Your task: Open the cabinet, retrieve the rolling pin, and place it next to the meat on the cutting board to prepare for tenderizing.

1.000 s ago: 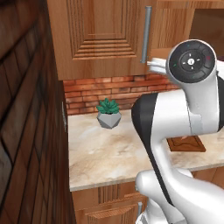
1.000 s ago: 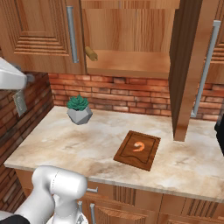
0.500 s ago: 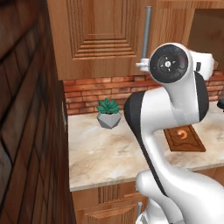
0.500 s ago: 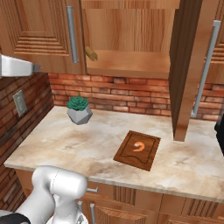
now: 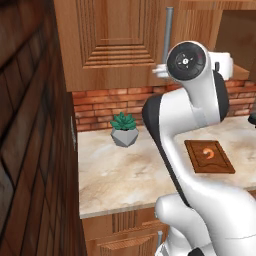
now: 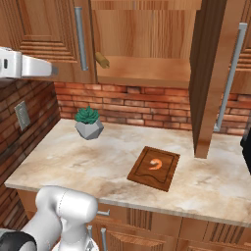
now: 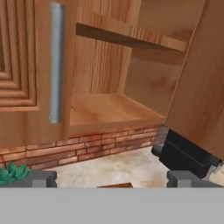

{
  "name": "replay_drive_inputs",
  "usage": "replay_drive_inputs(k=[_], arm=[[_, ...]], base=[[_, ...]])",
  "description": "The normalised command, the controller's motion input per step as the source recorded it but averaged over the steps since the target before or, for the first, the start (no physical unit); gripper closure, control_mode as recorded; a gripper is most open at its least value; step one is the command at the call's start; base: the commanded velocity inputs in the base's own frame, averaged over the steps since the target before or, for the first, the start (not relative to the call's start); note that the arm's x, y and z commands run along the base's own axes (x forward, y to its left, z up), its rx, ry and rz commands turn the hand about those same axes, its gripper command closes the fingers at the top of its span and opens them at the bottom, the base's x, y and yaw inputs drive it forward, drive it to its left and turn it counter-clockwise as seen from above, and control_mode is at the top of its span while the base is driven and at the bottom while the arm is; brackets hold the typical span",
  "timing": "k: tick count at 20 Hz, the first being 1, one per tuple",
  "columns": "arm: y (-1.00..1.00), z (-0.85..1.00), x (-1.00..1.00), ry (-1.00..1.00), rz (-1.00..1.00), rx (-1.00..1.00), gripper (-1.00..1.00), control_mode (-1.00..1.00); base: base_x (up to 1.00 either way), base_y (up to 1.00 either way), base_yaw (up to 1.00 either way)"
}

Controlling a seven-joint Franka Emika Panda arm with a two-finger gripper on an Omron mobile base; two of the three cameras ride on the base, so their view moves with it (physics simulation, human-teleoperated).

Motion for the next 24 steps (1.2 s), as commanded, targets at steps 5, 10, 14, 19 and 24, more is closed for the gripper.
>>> replay_drive_inputs(k=[5,10,14,19,24], arm=[[0.0,0.0,0.46,0.12,0.02,0.0,-1.0,-1.0],[0.0,0.0,0.43,0.1,0.0,0.0,-1.0,-1.0],[0.0,0.0,0.39,0.01,0.0,0.0,-1.0,-1.0],[0.0,0.0,0.42,0.0,0.01,0.1,-1.0,-1.0],[0.0,0.0,0.44,0.0,0.03,0.13,-1.0,-1.0]], base=[[0.0,0.0,0.0],[0.0,0.0,0.0],[0.0,0.0,0.0],[0.0,0.0,0.0],[0.0,0.0,0.0]])
